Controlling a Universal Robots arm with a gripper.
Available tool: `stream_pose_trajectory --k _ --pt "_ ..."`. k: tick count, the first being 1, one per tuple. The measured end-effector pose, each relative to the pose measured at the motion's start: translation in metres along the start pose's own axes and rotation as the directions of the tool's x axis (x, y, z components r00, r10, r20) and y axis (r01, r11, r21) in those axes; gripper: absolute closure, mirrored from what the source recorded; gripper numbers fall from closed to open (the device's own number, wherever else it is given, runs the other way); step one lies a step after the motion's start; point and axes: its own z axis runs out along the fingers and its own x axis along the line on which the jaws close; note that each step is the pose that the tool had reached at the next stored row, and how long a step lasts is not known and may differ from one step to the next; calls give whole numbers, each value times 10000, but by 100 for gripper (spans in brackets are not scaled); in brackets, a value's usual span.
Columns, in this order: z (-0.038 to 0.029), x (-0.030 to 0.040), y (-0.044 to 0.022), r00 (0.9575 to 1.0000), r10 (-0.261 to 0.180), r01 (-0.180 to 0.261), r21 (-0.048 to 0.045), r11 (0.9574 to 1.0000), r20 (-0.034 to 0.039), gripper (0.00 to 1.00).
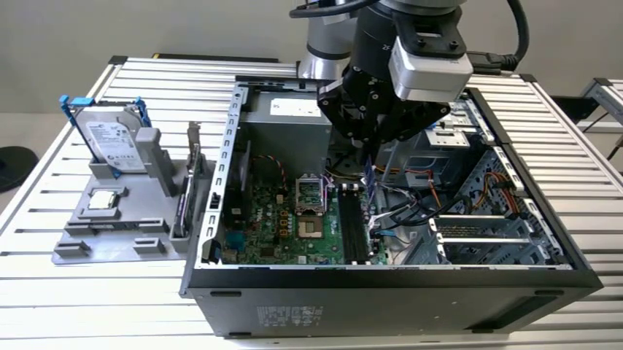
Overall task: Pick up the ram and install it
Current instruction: 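Insert the ram into the slot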
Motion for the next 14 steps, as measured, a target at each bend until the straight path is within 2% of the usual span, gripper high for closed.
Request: stream_pose_trajectory --k 14 --pt "52 54 -2 10000 0 0 0 10000 0 100"
